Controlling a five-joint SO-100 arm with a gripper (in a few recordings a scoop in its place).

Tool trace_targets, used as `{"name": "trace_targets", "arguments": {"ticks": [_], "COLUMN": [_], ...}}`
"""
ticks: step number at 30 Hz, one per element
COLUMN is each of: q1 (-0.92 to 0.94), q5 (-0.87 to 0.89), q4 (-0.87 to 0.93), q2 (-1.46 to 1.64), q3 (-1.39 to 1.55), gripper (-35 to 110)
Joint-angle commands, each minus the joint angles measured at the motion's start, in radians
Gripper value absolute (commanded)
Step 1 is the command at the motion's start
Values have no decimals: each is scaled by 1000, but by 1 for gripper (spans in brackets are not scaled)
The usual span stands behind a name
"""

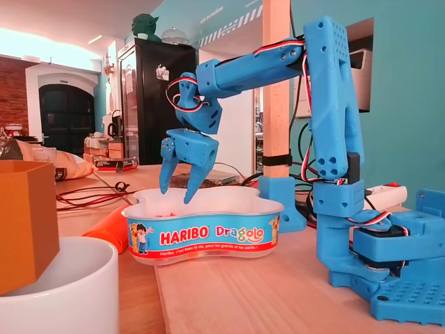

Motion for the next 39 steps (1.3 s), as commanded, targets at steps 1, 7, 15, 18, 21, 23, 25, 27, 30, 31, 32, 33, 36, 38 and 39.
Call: {"name": "trace_targets", "arguments": {"ticks": [1, 7, 15, 18, 21, 23, 25, 27, 30, 31, 32, 33, 36, 38, 39], "q1": [3, 3, 2, 2, 2, 0, 0, 0, 0, 0, 0, 0, 0, 0, 0], "q5": [-12, -11, -9, -9, -9, -11, -11, -11, -11, -11, -11, -11, -11, -12, -12], "q4": [2, -3, -5, -5, -5, 0, -3, -5, -5, -5, -5, -5, -5, -5, -5], "q2": [11, -31, -38, -38, -40, -43, -46, -61, -75, -80, -81, -83, -83, -83, -83], "q3": [-15, -12, 3, 3, 5, 8, 23, 31, 32, 32, 35, 38, 43, 43, 43], "gripper": [24, 24, 24, 24, 24, 24, 24, 24, 24, 24, 24, 24, 24, 24, 24]}}
